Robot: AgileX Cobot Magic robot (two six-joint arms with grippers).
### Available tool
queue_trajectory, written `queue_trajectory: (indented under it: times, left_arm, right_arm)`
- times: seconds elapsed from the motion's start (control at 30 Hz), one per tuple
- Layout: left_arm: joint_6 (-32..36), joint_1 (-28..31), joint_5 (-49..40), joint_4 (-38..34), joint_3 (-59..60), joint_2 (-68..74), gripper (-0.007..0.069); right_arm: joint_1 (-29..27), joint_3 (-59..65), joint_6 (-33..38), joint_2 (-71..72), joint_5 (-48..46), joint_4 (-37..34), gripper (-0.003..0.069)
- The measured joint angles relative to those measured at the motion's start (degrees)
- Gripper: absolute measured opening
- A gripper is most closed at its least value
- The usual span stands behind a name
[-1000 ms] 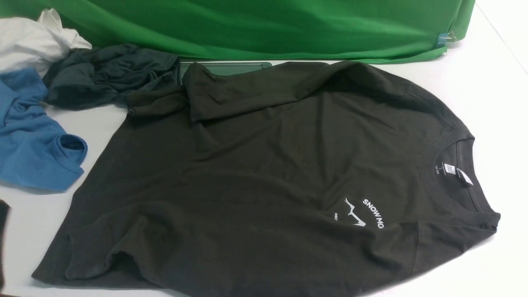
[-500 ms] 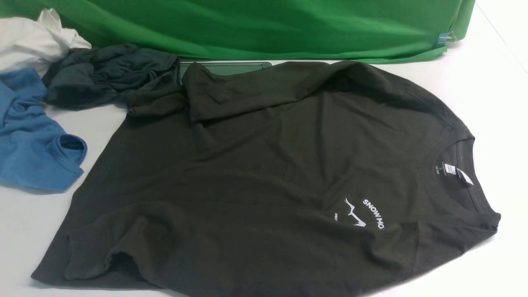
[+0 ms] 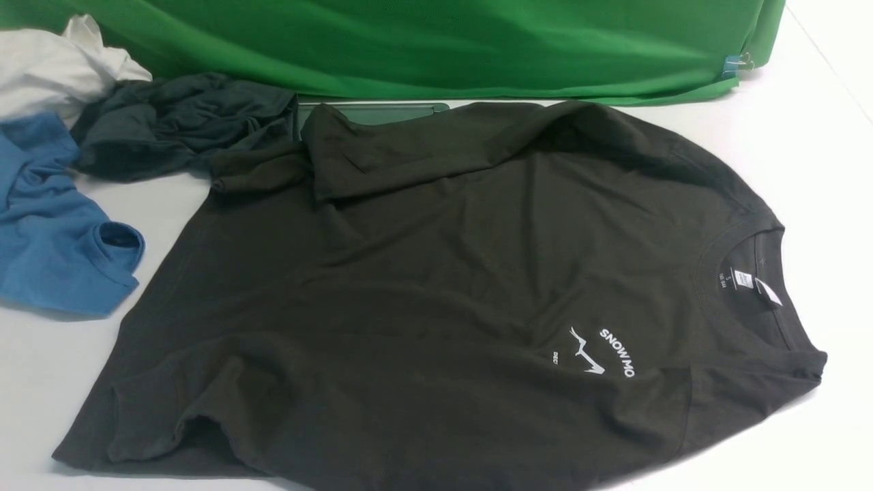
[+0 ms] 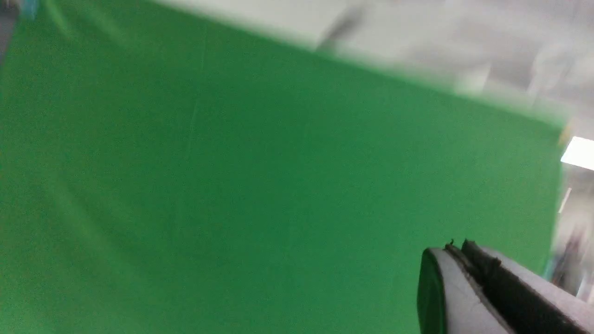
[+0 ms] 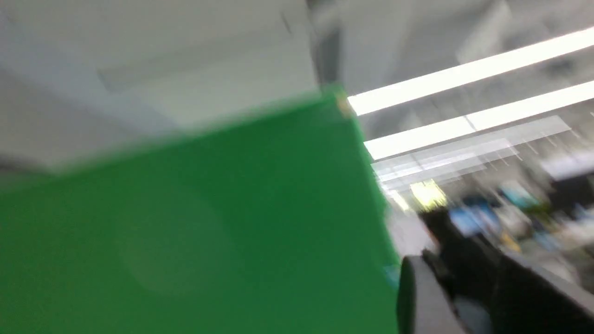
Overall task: Fold a long-sleeved shirt on a white desktop.
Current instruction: 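Grasp the left edge of the dark T-shirt lying flat on the table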
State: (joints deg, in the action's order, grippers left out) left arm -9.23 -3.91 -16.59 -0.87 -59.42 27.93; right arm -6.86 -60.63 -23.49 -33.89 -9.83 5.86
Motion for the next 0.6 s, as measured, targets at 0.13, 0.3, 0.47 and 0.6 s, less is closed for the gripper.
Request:
queue_trajectory:
  times: [0.13, 0.3, 0.47, 0.6]
  left_arm:
    - [1.92, 0.0, -13.69, 2.88, -8.82, 7.36, 0.0038]
    - [1.51, 0.0, -25.78, -0.98, -10.05, 12.87, 0.0039]
    - [-0.79, 0.0, -41.07, -3.95, -9.04, 20.9, 0.004]
    - [-0.87, 0.0, -49.04, -4.36, -5.99, 28.65, 0.004]
  right_arm:
    - [1.19, -3.16, 3.35, -5.6, -9.18, 0.05, 0.0242]
    - [9.28, 1.92, 6.25, -7.41, -12.01, -0.08, 0.0242]
    - [19.06, 8.11, 7.83, -7.41, -13.77, -0.29, 0.0242]
    - [28.14, 13.0, 8.09, -7.62, -16.24, -0.39, 0.0242]
